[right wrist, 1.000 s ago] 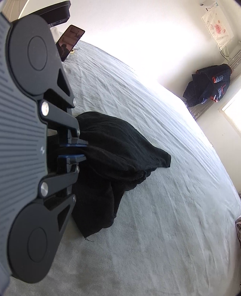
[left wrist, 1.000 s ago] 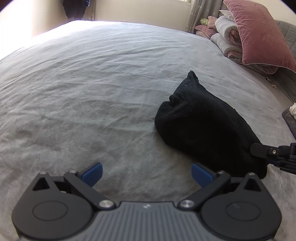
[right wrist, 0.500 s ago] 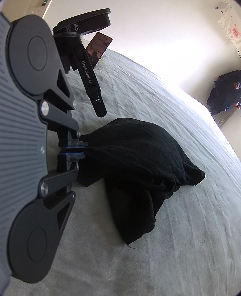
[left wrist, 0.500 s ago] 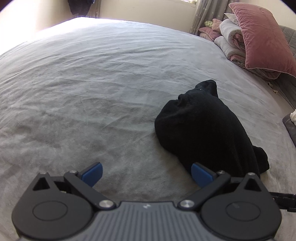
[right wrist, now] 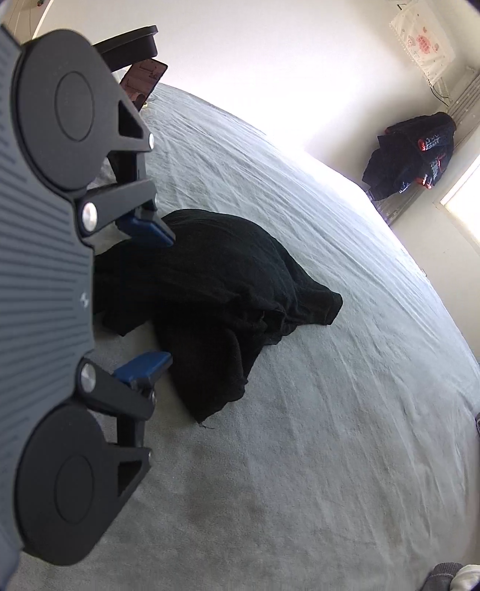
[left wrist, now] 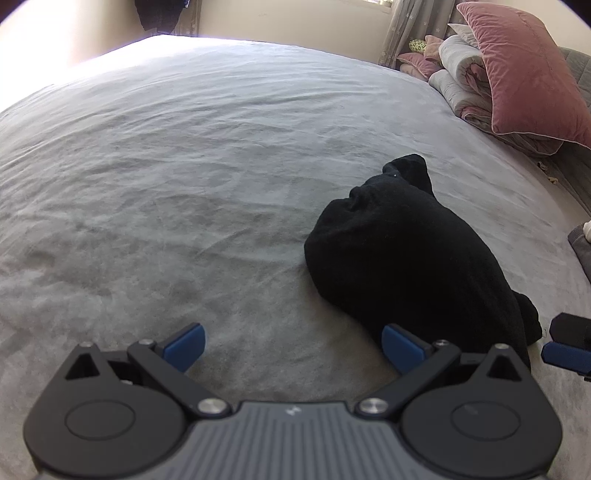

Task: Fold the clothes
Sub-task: 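Grasp an edge of the black garment with the right gripper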

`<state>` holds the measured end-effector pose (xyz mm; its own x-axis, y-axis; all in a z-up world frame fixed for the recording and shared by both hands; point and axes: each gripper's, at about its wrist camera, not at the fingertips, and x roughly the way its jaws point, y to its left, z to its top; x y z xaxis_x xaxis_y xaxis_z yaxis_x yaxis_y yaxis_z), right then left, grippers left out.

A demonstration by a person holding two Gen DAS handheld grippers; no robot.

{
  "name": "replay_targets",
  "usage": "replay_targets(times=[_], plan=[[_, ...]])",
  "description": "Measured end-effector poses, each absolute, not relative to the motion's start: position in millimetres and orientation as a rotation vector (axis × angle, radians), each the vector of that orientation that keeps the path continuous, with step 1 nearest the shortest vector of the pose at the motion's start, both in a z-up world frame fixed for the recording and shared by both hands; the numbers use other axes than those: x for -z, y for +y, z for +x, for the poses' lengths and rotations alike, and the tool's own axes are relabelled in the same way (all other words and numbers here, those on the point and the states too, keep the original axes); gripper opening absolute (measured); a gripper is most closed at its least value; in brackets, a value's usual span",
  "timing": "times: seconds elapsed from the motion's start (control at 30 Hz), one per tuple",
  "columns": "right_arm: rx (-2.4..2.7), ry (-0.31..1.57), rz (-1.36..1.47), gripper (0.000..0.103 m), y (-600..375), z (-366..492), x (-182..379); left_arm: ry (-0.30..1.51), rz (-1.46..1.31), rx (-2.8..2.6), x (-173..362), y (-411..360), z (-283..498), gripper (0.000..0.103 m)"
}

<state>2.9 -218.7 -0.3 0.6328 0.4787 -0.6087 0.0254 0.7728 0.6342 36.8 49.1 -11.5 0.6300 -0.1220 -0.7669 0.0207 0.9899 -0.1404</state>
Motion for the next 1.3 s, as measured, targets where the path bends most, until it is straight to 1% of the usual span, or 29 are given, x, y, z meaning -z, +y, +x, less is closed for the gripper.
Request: replay_targets(times=[0.17,0.27,0.4,0.57,0.67,0.7,0.77,0.8,0.87,0.93,1.0,1.07,1.1,1.3], plan=[[-0.236,0.842,0.719,0.072,-215.5,15.1,2.7,0.897,-0.13,0.09,8.1,55.8,40.9,0.102],[-0.19,0.858,0.724,0.072,-215.3,17.8,-1.4,0.893,-0.155,0.083,4.2,62.6,40.8,0.102],[-0.185,0.814,0.7,0.072,-208.2,17.9,-12.2,0.911,-0.171,0.085,7.0,68.4,41.1,0.102],[-0.182,0.788,0.723,0.072,-200.5,26.4,3.3,0.924,-0.175,0.088,10.8,77.5,39.0,0.102],[-0.173,0.81,0.777,0.072,-197.3,38.4,11.5,0.919,-0.184,0.098,10.1,83.1,35.8,0.102],[-0.174,0.807,0.778,0.07,-194.7,42.5,10.2,0.917,-0.186,0.101,9.7,84.4,35.2,0.102],[-0.188,0.777,0.756,0.064,-189.3,47.1,5.2,0.912,-0.192,0.104,8.5,87.6,35.6,0.102],[-0.194,0.762,0.745,0.059,-186.7,49.5,2.7,0.907,-0.198,0.103,7.7,89.0,36.2,0.102],[-0.21,0.738,0.723,0.046,-183.3,51.6,0.2,0.898,-0.211,0.096,5.8,92.5,38.6,0.102],[-0.24,0.746,0.73,0.026,-181.4,54.2,3.0,0.891,-0.226,0.092,4.4,96.3,40.4,0.102],[-0.292,0.755,0.747,0.015,-178.8,53.8,4.0,0.887,-0.239,0.084,3.4,101.6,41.8,0.102],[-0.345,0.76,0.762,0.012,-175.6,51.9,3.5,0.88,-0.25,0.074,2.3,107.4,42.7,0.102],[-0.374,0.762,0.769,0.009,-173.5,50.6,2.7,0.877,-0.254,0.068,2.0,110.3,42.7,0.102],[-0.589,0.763,0.696,0.007,-141.9,35.4,-16.0,0.84,-0.308,0.018,-1.6,131.0,36.7,0.102]])
